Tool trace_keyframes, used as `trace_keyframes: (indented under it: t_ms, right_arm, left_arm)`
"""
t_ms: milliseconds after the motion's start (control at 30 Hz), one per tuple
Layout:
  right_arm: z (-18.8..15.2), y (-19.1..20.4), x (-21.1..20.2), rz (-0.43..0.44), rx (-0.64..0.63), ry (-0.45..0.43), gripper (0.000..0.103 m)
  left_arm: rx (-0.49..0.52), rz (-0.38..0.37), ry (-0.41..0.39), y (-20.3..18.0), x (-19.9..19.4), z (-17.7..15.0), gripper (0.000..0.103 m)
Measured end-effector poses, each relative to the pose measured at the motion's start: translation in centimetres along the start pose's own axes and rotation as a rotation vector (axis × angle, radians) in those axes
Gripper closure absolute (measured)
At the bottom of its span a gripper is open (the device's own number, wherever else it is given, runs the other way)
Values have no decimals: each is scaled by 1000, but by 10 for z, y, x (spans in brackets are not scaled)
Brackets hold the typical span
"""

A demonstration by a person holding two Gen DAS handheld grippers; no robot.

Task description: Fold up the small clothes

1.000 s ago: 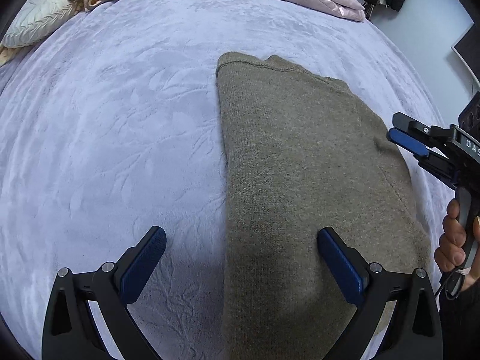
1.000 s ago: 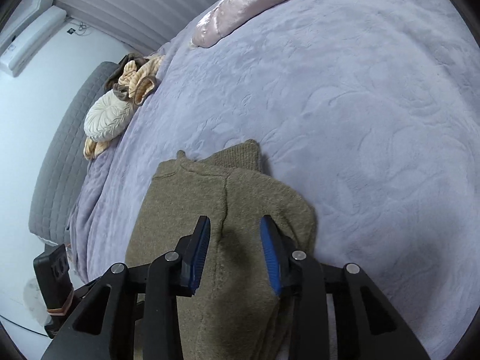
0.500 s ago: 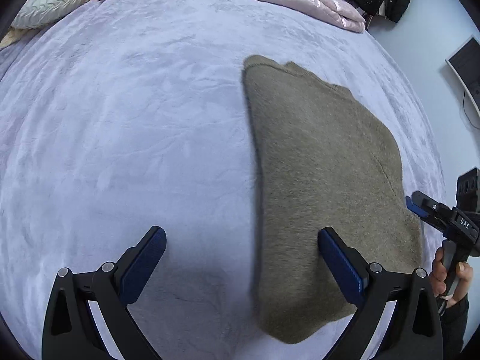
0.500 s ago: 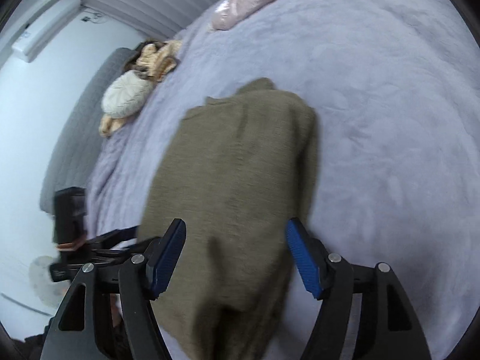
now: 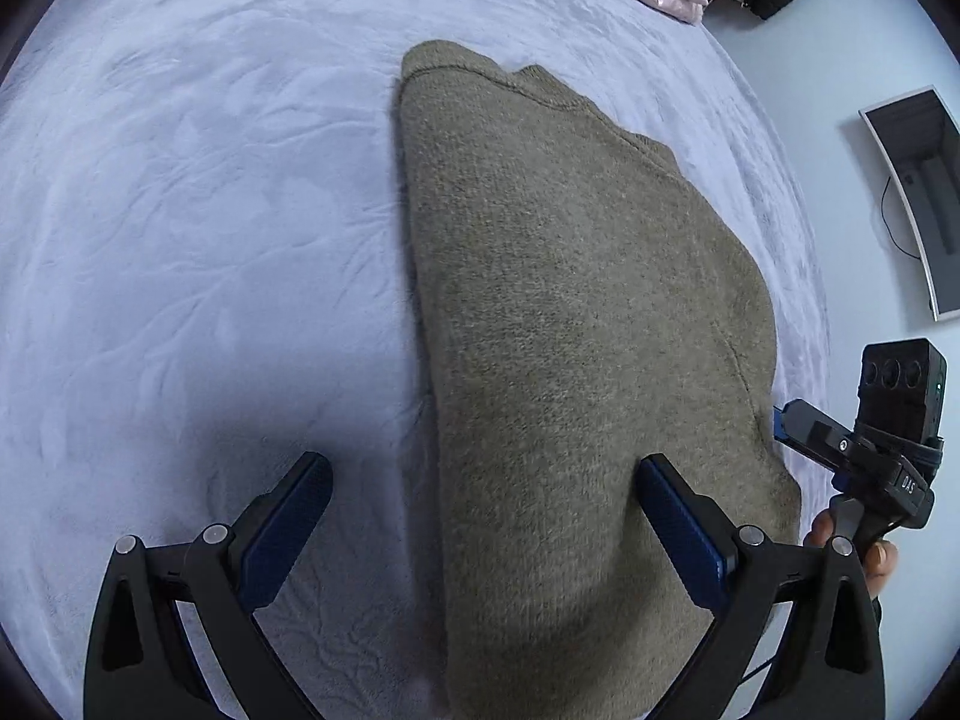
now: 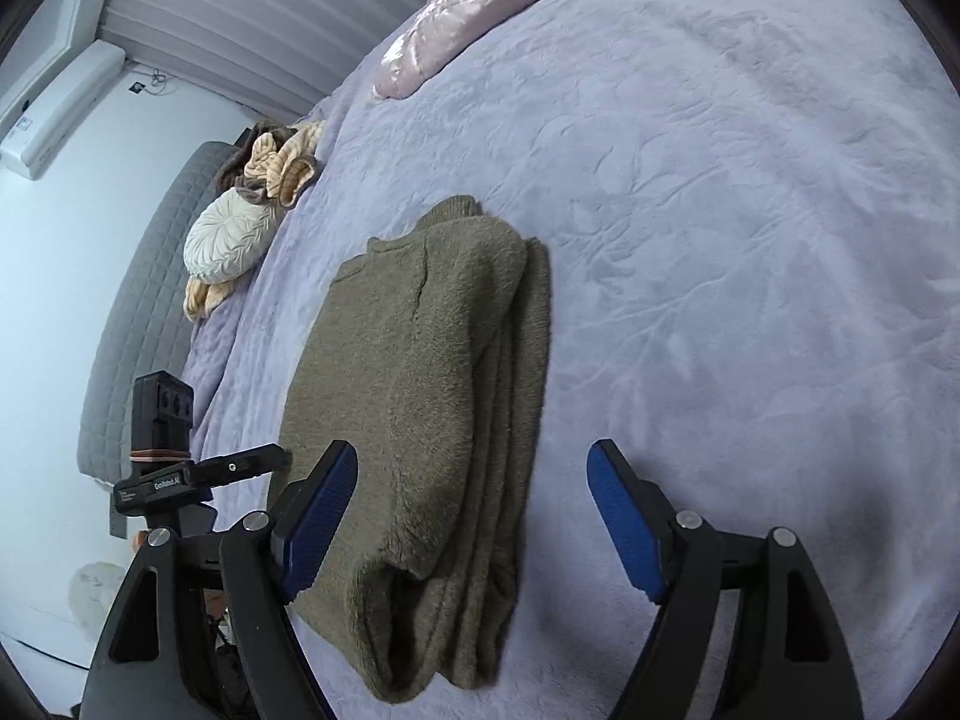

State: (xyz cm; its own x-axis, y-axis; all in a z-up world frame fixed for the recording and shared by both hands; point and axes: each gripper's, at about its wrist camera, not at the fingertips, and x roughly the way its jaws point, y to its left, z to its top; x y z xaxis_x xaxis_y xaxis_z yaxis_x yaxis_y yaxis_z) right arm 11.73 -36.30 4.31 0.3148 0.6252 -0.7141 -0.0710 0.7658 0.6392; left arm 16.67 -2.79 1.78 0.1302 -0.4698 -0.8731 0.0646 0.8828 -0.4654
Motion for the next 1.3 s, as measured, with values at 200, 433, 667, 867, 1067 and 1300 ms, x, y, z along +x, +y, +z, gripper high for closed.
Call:
trace_keyframes:
  t_ms: [200, 433, 667, 867, 1067, 1300]
  right_arm:
    - [7, 5, 45, 8, 11, 96, 21]
    - [3, 22, 69, -44, -65, 115, 52]
    - [-3, 43, 53, -84, -128, 79, 65]
    - [-11, 73, 34, -114, -178, 47, 66]
    - [-27, 100, 20, -124, -207, 45, 66]
    - [-54, 129, 13, -136, -222, 43, 66]
  left_arm:
    - [34, 11, -13, -16, 15, 12, 5]
    - [132, 42, -39, -43, 11, 6, 47]
    - [167, 89, -71, -55, -8, -4, 56]
    - [210, 134, -95, -62, -35, -22, 58]
    - [227, 149, -96, -57, -53, -43, 58]
    - [247, 153, -111, -57, -74, -69, 58]
